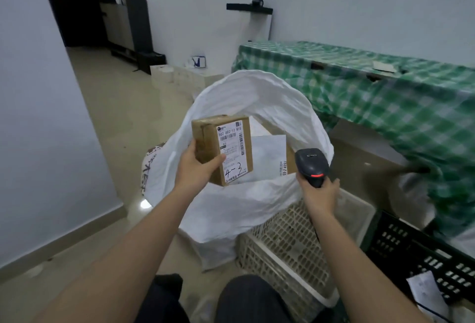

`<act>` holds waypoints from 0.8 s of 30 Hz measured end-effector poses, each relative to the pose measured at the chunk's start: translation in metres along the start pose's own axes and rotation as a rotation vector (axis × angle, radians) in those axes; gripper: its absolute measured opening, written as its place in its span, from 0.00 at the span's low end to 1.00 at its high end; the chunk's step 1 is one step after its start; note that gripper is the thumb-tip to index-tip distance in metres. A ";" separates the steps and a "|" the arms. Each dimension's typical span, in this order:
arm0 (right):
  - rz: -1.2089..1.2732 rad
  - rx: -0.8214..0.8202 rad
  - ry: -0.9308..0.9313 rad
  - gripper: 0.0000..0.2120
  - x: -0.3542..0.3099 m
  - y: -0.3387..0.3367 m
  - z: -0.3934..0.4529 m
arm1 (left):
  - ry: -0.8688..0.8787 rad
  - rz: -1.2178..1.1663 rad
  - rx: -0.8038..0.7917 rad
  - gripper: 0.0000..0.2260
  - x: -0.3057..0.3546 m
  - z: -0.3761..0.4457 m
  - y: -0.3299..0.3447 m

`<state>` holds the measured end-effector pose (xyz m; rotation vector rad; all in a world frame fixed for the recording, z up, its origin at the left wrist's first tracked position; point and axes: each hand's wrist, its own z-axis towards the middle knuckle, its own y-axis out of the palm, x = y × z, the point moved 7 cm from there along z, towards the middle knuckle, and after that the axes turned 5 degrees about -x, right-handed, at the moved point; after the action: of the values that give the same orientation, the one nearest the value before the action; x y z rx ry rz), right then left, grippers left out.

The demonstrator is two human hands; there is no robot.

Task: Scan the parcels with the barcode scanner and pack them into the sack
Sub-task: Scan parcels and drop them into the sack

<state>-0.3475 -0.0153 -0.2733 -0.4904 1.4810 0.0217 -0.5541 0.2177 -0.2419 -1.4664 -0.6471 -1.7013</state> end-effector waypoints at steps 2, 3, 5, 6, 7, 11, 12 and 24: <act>0.073 -0.032 0.026 0.21 -0.006 0.010 0.001 | 0.039 0.059 0.020 0.26 -0.001 0.017 -0.012; 0.073 -0.032 0.023 0.20 -0.008 0.013 0.004 | 0.067 0.100 0.020 0.28 -0.002 0.027 -0.013; 0.044 -0.004 0.004 0.20 0.008 0.022 0.025 | 0.136 0.232 0.026 0.33 -0.002 0.048 -0.009; 0.030 0.018 -0.004 0.21 0.012 0.028 0.033 | 0.177 0.306 0.023 0.36 -0.003 0.060 -0.004; 0.025 0.035 -0.018 0.21 0.013 0.033 0.040 | 0.219 0.380 0.013 0.38 -0.002 0.073 0.004; 0.025 0.014 -0.043 0.27 0.023 0.051 0.069 | 0.413 0.756 -0.065 0.41 0.004 0.115 0.047; 0.032 0.004 -0.042 0.26 0.024 0.053 0.074 | 0.453 0.872 -0.076 0.40 0.005 0.118 0.056; -0.156 -0.024 -0.113 0.36 0.024 0.003 0.049 | 0.476 1.211 -0.071 0.42 -0.022 0.108 0.103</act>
<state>-0.2999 -0.0037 -0.2966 -0.6135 1.3300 -0.0544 -0.4072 0.2504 -0.2523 -1.0301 0.5104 -0.9887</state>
